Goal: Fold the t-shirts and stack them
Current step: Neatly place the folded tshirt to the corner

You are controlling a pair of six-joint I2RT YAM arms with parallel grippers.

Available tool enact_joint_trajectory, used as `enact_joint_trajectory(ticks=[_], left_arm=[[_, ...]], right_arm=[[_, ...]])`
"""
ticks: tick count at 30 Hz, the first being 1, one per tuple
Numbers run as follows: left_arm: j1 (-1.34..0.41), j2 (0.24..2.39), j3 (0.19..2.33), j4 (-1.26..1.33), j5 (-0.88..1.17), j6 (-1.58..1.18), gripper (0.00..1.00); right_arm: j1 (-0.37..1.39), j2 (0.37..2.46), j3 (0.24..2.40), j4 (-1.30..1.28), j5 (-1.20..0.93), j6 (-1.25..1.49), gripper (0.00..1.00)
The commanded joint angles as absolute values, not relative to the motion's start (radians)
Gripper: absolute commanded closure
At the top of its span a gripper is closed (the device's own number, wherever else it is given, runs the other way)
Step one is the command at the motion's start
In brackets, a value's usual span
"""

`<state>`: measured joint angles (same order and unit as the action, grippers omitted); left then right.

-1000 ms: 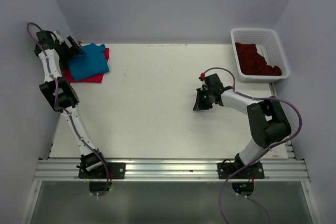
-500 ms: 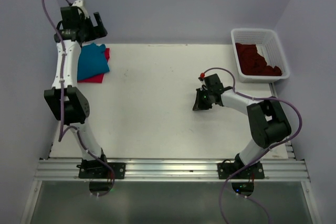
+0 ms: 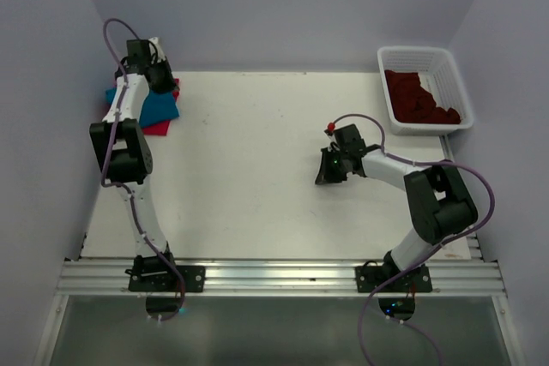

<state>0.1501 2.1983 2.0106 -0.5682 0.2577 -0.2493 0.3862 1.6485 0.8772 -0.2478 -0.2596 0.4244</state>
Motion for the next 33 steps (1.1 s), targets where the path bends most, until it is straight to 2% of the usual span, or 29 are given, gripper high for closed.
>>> enact_joint_trajectory(ticks=[1,6,14,18,22,26,33], left_arm=[[0.15,2.2,2.048,-0.531,0.259,-0.284,1.0],[0.152,2.189,2.028,-0.551,0.008,-0.328,1.0],[0.159,2.106,1.924,-0.508,-0.236,-0.345,1.0],[0.227,2.203,2.0,-0.613,-0.256,-0.368,1.0],[0.325,2.21,1.956,-0.565,-0.206,-0.38,1.0],[0.336,2.278,2.095,-0.633,-0.297,-0.35,1.0],[0.419,2.387,2.148,-0.66,-0.195,-0.365,1.0]], right_arm=[[0.391,1.598,0.854,-0.221,-0.281,0.43,1.0],[0.391,1.594,0.836,-0.224,-0.279,0.42,1.0],[0.393,1.605,0.847,-0.233,-0.281,0.414,1.0],[0.391,1.6,0.85,-0.244,-0.279,0.411,1.0],[0.391,1.606,0.854,-0.252,-0.284,0.407,1.0],[0.391,1.611,0.864,-0.267,-0.285,0.402,1.0],[0.391,1.623,0.884,-0.29,-0.288,0.393,1.0]])
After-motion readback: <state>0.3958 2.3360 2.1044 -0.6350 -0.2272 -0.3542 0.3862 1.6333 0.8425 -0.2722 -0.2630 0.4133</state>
